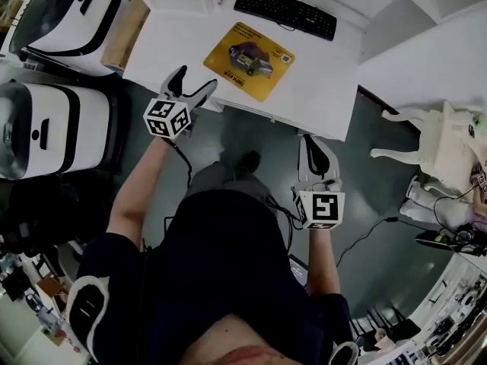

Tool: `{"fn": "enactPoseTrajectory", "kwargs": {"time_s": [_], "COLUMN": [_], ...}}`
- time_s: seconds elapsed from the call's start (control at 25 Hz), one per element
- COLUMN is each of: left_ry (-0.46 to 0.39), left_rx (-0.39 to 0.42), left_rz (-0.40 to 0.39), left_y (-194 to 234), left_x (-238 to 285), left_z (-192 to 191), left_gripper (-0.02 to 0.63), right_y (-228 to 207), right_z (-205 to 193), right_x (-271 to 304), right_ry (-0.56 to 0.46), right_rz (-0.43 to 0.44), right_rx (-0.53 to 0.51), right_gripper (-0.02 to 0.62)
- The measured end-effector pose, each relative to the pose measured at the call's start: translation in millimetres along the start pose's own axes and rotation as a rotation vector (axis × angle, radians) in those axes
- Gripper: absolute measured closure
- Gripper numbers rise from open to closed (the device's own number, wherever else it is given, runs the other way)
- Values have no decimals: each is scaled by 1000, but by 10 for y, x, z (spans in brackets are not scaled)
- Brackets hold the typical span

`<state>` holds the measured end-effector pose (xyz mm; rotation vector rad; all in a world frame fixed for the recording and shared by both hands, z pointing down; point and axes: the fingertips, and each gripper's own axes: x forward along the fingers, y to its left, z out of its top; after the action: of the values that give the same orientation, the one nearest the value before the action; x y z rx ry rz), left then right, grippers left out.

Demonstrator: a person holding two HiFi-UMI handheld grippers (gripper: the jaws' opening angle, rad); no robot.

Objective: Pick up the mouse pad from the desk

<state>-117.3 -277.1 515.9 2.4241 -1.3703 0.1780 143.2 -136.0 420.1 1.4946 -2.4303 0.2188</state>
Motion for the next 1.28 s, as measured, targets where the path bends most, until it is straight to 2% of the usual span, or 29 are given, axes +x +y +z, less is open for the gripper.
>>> {"fn": "enactPoseTrajectory", "kwargs": {"time_s": [0.2, 0.56, 1.0, 1.28], "left_ry": [74, 227, 338, 354], "left_rx": [-126, -362, -539, -633], "left_rz": [5, -23, 11, 29], "left_y": [375, 871, 1250, 1332], "left_x": [416, 996, 1318, 1435], "left_z": [-317, -967, -1467, -1612], "left_gripper": [150, 152, 153, 167], "right_y": [-135, -205, -188, -205], "right_z": [-69, -203, -324, -408], "right_x": [240, 543, 784, 872], "right_ry": [34, 103, 155, 177], "right_rz": [9, -41, -47, -41], "right_rx": [13, 64, 102, 134], "right_gripper": [597, 597, 597, 597]}}
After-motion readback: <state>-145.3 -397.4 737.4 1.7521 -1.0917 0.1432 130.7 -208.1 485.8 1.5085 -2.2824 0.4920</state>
